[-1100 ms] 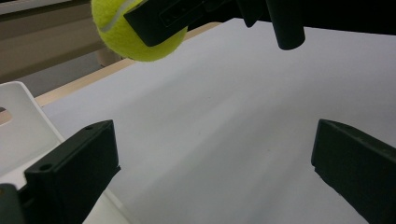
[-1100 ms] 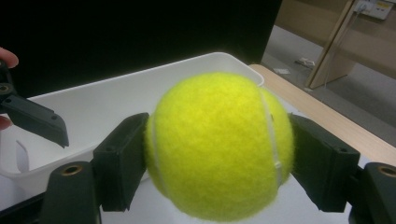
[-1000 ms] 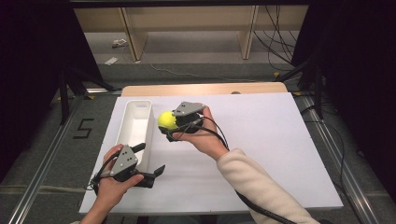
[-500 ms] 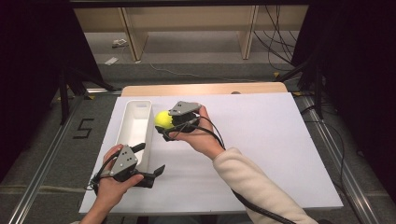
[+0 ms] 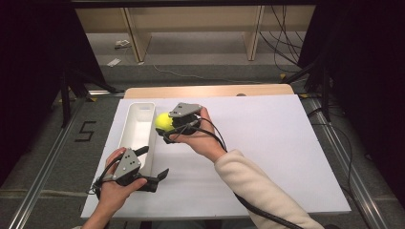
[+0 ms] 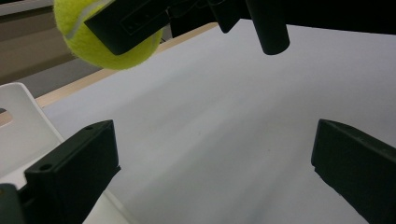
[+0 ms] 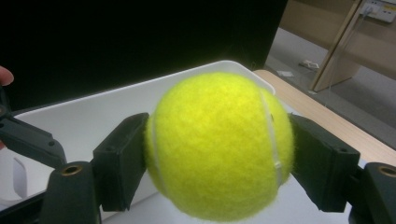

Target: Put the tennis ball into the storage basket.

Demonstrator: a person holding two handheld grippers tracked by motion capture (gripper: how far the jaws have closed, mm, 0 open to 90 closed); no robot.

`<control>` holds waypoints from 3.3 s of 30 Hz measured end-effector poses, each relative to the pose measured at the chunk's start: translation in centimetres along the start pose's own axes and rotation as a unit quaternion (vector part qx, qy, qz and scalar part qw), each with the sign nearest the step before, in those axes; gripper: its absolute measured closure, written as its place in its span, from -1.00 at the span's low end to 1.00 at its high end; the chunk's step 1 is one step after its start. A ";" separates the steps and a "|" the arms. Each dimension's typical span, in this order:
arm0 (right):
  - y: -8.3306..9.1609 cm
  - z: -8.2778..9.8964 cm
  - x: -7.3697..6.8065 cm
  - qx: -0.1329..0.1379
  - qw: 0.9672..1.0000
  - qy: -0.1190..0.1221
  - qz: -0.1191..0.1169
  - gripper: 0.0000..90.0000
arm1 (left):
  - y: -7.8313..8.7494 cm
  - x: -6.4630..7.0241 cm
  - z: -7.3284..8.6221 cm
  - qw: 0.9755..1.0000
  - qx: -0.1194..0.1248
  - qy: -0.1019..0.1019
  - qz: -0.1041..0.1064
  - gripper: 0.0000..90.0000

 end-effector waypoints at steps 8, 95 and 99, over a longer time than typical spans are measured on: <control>-0.4 0.0 0.0 -0.002 1.000 0.000 -0.001 -0.42 | 0.0 0.0 0.0 1.000 0.000 0.000 0.000 -0.99; -4.3 -2.1 -1.1 -0.006 1.000 0.001 -0.017 -0.42 | 0.0 0.0 -0.1 1.000 0.003 0.003 0.001 -0.99; -4.4 -2.3 -1.1 -0.004 1.000 -0.001 -0.017 -0.42 | 0.0 0.0 -0.1 1.000 0.003 0.003 0.001 -0.99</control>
Point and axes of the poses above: each handheld gripper's, and its own axes: y roughly backward along the jaws, z roughly out of its underside, x roughly to its right, the point moved 7 cm from there along -y, roughly forward along the jaws, and after that the axes turned 10 degrees about x, right-handed, at the moved point
